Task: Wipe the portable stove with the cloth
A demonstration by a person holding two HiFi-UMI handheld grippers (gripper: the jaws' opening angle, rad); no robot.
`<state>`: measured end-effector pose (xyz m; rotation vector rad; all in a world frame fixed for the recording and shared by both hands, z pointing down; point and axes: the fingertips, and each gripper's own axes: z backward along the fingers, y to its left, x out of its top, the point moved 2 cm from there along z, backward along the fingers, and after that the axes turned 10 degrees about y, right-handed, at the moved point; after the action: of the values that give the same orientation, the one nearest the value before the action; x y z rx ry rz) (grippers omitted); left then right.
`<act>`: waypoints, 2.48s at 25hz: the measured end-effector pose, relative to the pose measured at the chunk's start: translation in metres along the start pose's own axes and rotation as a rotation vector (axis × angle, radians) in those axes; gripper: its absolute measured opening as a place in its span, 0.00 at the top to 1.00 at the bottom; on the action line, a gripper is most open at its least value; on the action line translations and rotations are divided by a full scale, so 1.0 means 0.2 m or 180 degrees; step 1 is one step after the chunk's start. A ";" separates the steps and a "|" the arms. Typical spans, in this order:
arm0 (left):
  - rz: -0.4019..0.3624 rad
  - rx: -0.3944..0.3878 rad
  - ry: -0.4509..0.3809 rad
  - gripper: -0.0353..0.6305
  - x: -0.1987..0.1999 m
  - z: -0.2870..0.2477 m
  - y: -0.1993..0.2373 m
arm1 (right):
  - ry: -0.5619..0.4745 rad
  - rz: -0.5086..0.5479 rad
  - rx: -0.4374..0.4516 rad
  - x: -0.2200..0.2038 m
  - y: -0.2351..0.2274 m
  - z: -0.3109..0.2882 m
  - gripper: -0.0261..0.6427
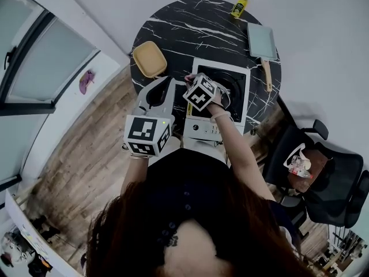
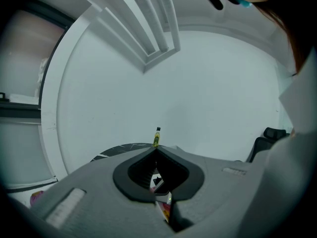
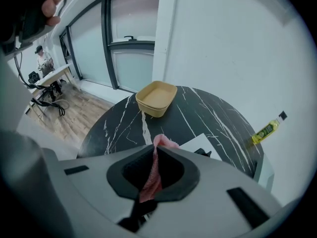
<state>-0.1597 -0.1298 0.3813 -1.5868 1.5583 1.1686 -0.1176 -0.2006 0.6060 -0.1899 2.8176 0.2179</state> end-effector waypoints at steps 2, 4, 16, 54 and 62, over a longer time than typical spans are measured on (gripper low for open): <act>0.0003 -0.0002 0.0009 0.93 0.00 -0.01 0.01 | 0.0009 0.0044 -0.0082 0.00 -0.02 -0.01 0.93; 0.0005 -0.0003 0.0014 0.93 0.00 -0.02 0.02 | 0.0000 0.0066 -0.0108 0.01 -0.04 -0.01 0.93; 0.0013 -0.0021 0.0061 0.93 0.01 -0.08 0.05 | -0.0072 0.0114 -0.0262 0.06 -0.11 -0.03 0.93; 0.0039 -0.0048 0.0281 0.93 -0.04 -0.21 0.01 | -0.0085 0.0359 -0.0666 0.15 -0.32 -0.10 0.93; 0.0044 -0.0037 0.0287 0.93 -0.04 -0.21 0.02 | -0.0274 0.0066 -0.0565 0.17 -0.33 -0.05 0.93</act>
<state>-0.1567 -0.1648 0.4062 -1.6592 1.6248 1.1293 -0.1426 -0.2705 0.5965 -0.1860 2.7149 0.4699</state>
